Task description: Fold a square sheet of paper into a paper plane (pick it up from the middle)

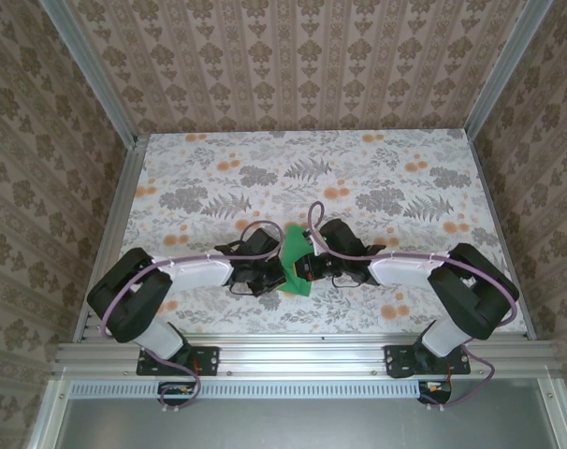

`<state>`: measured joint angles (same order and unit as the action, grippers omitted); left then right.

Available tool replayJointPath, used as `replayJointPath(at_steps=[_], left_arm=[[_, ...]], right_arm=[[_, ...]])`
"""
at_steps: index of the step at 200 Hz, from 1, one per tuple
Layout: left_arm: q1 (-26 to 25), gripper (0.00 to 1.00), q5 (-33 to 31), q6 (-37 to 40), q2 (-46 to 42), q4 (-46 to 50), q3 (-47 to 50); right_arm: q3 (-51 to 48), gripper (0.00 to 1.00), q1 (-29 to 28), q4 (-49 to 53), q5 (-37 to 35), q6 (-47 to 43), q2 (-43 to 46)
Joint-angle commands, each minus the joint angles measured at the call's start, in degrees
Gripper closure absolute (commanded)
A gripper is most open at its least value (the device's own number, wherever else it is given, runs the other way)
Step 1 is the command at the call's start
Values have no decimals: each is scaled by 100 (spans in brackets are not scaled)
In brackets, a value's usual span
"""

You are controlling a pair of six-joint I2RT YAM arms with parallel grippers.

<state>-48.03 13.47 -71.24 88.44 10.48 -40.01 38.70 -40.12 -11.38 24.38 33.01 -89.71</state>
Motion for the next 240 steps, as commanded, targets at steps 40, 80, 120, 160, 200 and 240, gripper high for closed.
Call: replayJointPath(at_steps=[40, 80, 120, 160, 200, 240], left_arm=[[57, 100, -309, 720, 192, 1089, -239], [31, 100, -357, 831, 225, 1260, -372], [-21, 100, -415, 907, 296, 1446, -522], [-48, 100, -407, 911, 357, 1468, -611], [-86, 100, -488, 971, 441, 1621, -769], [-169, 100, -604, 979, 446, 1777, -822]], right_arm=[[443, 94, 143, 561, -101, -643, -407], [580, 94, 309, 623, 43, -820, -601], [542, 94, 337, 579, 105, -1044, -744], [477, 94, 342, 379, 192, -1164, -836], [505, 94, 347, 383, 36, -1312, -979], [574, 94, 345, 474, 3, -1454, -1027]])
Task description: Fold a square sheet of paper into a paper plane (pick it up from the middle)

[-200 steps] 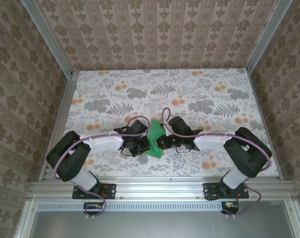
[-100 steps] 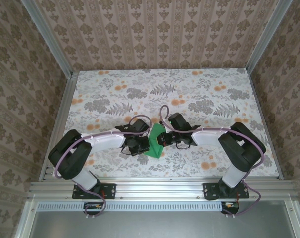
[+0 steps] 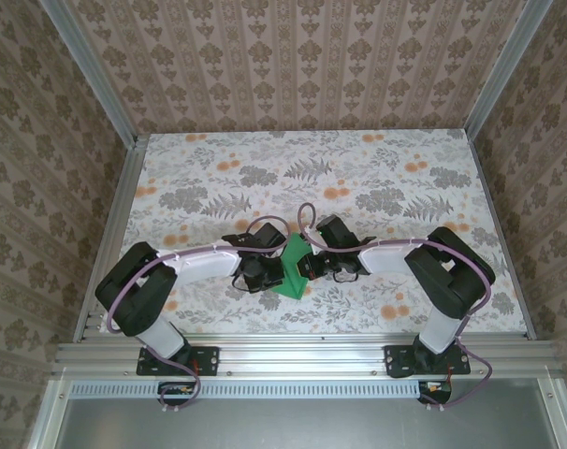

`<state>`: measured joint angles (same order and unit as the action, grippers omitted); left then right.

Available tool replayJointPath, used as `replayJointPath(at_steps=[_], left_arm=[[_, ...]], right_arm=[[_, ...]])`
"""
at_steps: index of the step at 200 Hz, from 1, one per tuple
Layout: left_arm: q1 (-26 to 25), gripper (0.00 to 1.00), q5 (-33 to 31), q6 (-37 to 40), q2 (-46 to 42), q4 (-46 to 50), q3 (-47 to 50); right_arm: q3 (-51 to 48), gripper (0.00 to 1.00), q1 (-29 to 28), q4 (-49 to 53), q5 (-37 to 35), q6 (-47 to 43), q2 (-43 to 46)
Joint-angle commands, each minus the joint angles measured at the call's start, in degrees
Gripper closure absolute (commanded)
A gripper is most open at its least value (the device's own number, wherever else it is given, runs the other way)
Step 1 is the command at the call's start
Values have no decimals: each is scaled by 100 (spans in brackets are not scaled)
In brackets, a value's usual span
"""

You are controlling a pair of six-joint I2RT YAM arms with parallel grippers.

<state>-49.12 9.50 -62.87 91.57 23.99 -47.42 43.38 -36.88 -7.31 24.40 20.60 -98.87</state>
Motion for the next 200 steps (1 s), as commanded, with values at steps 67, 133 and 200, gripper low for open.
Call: replayJointPath(at_steps=[67, 133, 200], left_arm=[[-67, 100, -281, 142, 144, 502, -71], [-91, 100, -263, 163, 186, 510, -89], [-124, 100, -264, 231, 290, 564, -181]], right_arm=[[187, 94, 23, 491, -132, -437, 195], [370, 94, 23, 792, -352, -741, -7], [511, 93, 23, 905, -379, -854, -168]])
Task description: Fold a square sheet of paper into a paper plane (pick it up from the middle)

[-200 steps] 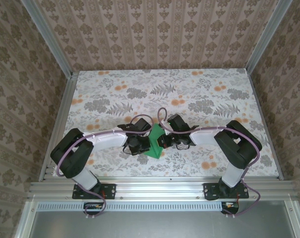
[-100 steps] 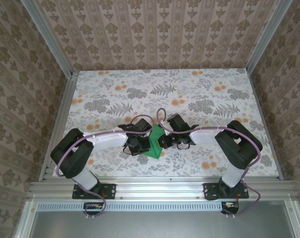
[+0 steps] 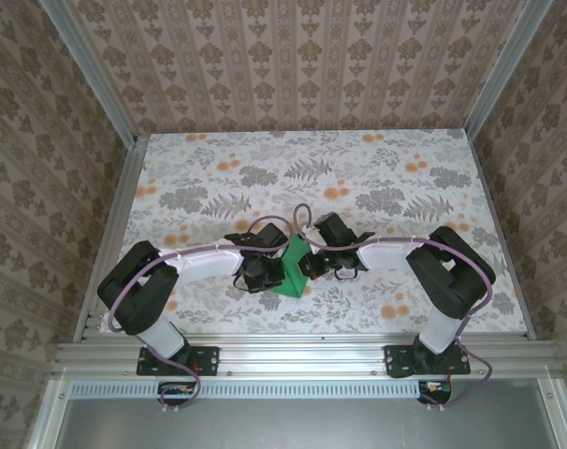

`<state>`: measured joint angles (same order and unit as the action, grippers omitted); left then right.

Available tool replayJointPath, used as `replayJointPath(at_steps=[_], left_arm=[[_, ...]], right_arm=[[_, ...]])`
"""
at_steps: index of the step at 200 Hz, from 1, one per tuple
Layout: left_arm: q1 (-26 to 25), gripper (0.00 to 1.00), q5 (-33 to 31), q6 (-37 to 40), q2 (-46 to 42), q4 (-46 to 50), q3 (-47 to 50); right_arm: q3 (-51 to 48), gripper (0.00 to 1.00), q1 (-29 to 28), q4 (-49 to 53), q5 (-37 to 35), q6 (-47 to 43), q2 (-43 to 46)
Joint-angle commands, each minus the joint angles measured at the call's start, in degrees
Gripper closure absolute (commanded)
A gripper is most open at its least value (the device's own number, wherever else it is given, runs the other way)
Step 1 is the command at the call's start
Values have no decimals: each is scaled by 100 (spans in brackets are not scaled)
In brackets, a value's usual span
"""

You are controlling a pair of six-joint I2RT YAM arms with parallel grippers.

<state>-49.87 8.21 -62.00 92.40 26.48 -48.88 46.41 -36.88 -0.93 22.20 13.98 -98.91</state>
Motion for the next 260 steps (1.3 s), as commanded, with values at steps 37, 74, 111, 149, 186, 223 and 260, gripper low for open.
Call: replayJointPath(at_steps=[37, 74, 111, 149, 186, 223, 260], left_arm=[[-76, 100, -161, 144, 217, 345, -77], [-84, 100, -174, 148, 217, 375, -111], [-90, 100, -161, 254, 74, 397, -290], [-90, 100, -205, 343, 116, 530, -402], [-85, 100, -179, 305, 207, 455, -298], [-102, 100, -205, 293, 218, 461, -281], [-110, 100, -208, 320, 278, 485, -308]], right_arm=[[228, 93, 23, 383, -260, -302, -251], [219, 93, 24, 391, -286, -289, -310], [254, 93, 15, 455, -273, -235, -298], [272, 93, 15, 306, 91, -22, -31], [282, 93, 15, 182, 336, 70, 14], [333, 93, 15, 284, 453, 61, 11], [445, 93, 19, 490, 171, -181, -233]])
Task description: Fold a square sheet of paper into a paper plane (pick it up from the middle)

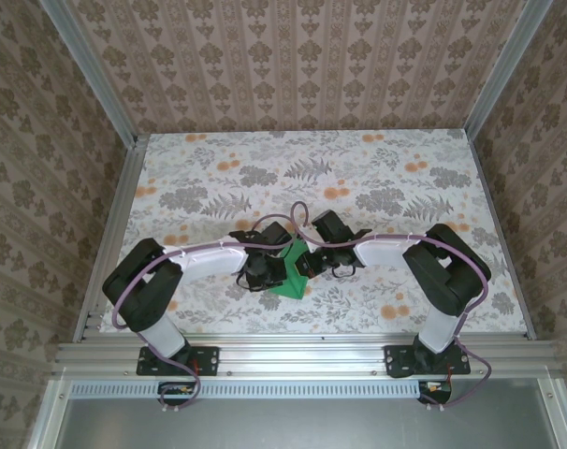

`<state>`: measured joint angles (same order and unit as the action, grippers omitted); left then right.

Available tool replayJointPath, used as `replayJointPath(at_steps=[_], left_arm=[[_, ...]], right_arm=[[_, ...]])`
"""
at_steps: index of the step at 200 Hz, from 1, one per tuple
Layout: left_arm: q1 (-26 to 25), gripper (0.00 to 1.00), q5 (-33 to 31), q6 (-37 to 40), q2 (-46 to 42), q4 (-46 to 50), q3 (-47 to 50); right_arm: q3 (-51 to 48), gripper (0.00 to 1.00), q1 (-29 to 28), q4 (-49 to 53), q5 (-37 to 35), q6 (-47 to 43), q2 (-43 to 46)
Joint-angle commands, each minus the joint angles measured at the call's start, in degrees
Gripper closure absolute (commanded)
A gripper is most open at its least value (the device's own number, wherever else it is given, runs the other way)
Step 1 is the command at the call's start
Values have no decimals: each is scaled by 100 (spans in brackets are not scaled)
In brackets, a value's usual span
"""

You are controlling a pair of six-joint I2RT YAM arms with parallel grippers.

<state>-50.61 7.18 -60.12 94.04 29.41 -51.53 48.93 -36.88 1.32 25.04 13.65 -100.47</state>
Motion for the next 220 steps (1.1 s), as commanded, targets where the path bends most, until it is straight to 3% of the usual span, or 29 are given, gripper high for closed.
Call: replayJointPath(at_steps=[1, 91, 131, 170, 220], left_arm=[[-36, 100, -108, 132, 114, 194, -47], [-49, 100, -167, 124, 89, 211, -64], [79, 98, -205, 97, -385, 190, -167], [534, 95, 78, 31, -925, -389, -80], [886, 94, 749, -360, -790, -1509, 237]], right_arm=[[199, 93, 21, 273, -113, -155, -87], [47, 93, 15, 173, -346, -221, -289], [-13, 93, 18, 189, -403, -211, -232], [-59, 93, 16, 145, -394, -170, -219], [-124, 93, 15, -9, -349, -24, -207]])
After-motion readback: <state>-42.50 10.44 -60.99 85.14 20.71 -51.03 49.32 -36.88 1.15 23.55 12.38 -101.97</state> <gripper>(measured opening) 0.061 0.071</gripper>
